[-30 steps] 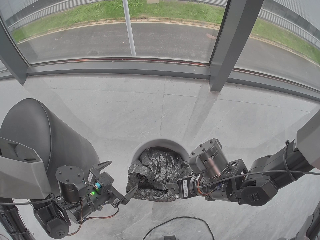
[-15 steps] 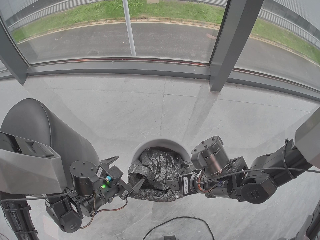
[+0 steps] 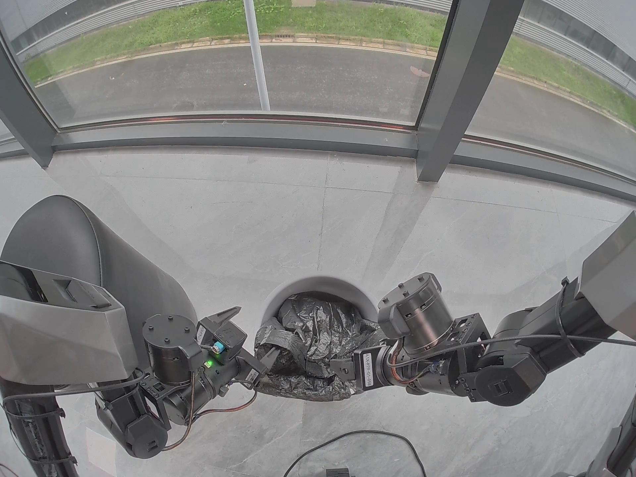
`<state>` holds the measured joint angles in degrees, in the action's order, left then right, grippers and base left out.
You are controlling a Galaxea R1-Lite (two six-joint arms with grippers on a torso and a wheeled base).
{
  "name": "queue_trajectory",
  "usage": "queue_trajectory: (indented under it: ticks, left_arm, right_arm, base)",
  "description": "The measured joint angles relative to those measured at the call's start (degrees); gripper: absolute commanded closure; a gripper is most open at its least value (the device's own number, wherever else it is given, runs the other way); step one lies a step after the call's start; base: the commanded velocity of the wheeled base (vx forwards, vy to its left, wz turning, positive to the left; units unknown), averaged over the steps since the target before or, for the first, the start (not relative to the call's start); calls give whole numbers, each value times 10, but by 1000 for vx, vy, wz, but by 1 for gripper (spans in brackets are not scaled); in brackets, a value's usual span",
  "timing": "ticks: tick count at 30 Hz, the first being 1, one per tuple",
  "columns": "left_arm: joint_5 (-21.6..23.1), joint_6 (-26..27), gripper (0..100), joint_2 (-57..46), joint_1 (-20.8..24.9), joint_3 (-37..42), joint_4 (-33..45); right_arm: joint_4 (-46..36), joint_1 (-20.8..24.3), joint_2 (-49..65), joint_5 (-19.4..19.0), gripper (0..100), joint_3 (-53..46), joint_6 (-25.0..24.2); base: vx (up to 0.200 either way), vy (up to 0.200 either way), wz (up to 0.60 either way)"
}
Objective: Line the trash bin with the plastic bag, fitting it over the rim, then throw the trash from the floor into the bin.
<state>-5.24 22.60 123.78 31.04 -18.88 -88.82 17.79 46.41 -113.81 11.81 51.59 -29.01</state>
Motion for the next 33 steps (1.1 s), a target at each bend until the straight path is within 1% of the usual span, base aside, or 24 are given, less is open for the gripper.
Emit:
queue_trajectory:
  ticks: [4, 9, 14, 16, 18, 21, 24, 30, 33]
  left_arm:
    - [0, -5, 100, 0, 0, -1, 0]
    - [-4, -28, 100, 0, 0, -7, 0]
    - [-36, -92, 100, 0, 1, -30, -1]
    - [-43, -114, 100, 1, 2, -40, -1]
    - [-46, -126, 100, 2, 2, -45, -1]
    - [-48, -138, 100, 2, 2, -50, -1]
    - [-50, -153, 100, 1, 2, -53, 0]
    - [-52, -174, 100, -2, 1, -54, -1]
    - [-52, -181, 100, -3, 1, -54, -1]
  right_arm:
    - [0, 1, -9, 1, 0, 5, 1]
    - [0, 1, -20, 1, 0, 13, 8]
    - [1, -4, -40, -1, 0, 30, 34]
    - [3, -8, -50, -3, 0, 40, 55]
    - [5, -12, -58, -4, 0, 50, 87]
    - [6, -17, -68, -4, 0, 64, 144]
    - [8, -26, -80, -7, 0, 84, 214]
    - [18, -43, -109, -13, 0, 131, 298]
    - [26, -47, -127, -17, 0, 147, 318]
  base:
    - [0, 0, 0]
    - [0, 0, 0]
    - [0, 0, 0]
    - [0, 0, 0]
    - [0, 0, 0]
    - [0, 0, 0]
    - [0, 0, 0]
    - [0, 0, 0]
    - [0, 0, 0]
